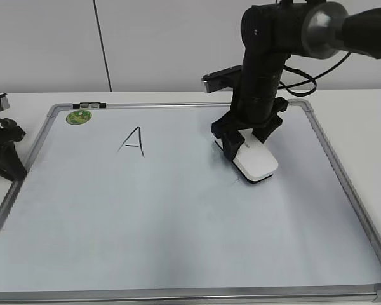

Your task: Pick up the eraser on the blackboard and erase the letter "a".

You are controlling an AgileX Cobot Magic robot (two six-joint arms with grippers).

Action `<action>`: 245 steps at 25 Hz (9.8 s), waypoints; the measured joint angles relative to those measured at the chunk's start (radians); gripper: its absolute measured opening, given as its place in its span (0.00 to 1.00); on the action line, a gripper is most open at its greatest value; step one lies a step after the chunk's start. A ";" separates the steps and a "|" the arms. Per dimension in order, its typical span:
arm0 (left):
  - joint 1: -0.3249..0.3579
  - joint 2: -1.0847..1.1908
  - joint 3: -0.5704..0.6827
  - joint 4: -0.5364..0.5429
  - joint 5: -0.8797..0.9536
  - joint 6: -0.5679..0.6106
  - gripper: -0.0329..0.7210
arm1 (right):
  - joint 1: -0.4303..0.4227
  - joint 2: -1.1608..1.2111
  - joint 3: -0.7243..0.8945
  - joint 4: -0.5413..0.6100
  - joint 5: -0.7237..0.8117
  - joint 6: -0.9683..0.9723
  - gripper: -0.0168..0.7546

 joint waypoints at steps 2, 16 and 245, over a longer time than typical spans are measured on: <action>0.000 0.000 0.000 0.000 0.000 0.000 0.10 | 0.000 0.005 0.000 0.005 0.000 -0.003 0.73; 0.000 0.000 0.000 0.002 0.000 0.000 0.10 | 0.011 0.055 -0.004 0.074 0.000 -0.017 0.72; -0.163 -2.212 1.032 0.325 0.033 -0.280 0.60 | -0.322 -2.298 1.473 -0.142 -0.080 0.210 0.78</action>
